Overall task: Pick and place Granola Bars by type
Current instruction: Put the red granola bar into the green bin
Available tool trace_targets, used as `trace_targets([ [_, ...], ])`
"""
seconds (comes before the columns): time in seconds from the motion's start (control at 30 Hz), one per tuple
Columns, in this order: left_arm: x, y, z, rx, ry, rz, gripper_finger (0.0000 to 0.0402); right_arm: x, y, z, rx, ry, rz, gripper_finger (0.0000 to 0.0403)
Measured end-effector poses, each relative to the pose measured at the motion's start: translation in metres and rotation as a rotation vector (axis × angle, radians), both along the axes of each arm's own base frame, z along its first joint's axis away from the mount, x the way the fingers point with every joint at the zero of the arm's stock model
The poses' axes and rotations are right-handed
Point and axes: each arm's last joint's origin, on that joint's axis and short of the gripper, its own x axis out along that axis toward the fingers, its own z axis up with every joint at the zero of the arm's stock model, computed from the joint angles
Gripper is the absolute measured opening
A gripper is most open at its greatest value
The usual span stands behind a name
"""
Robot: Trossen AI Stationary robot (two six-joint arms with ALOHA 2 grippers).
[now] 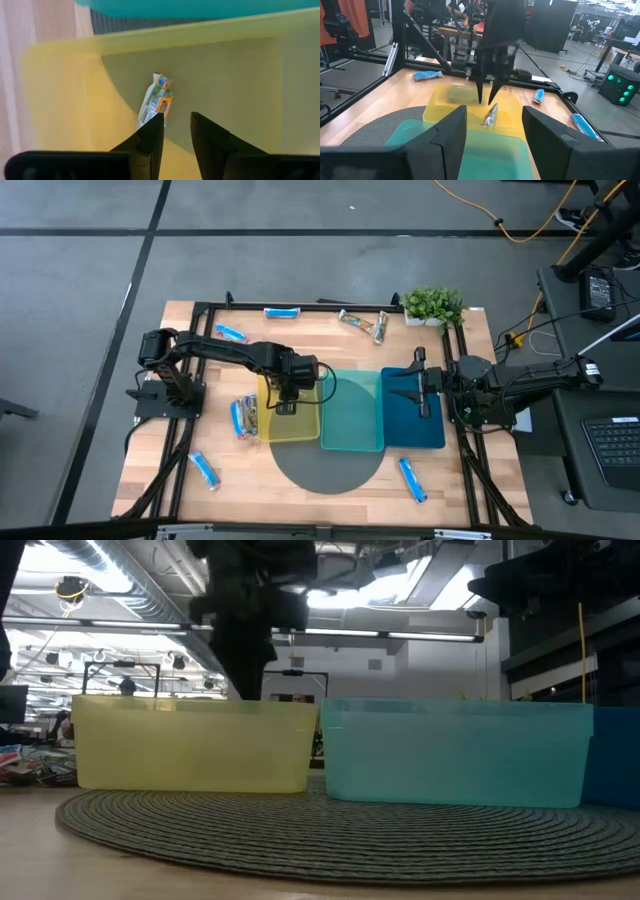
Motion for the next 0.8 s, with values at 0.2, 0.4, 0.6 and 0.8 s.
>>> trace_targets([
  [0.2,0.005,-0.011,0.018,0.003,-0.025,-0.024,0.0087,0.0,0.0,0.0,0.001,0.0,0.0,0.0195],
  [0.4,-0.001,-0.019,0.025,-0.009,0.01,-0.01,0.0086,0.0,0.0,0.0,0.002,0.0,0.0,0.0195],
  [0.6,-0.03,-0.029,0.045,-0.026,0.103,0.049,0.0086,0.0,0.0,0.0,0.002,0.0,0.0,0.0195],
  [0.8,-0.07,-0.047,0.082,-0.075,0.06,0.162,0.0086,0.0,0.0,0.0,0.002,0.001,0.0,0.0195],
])
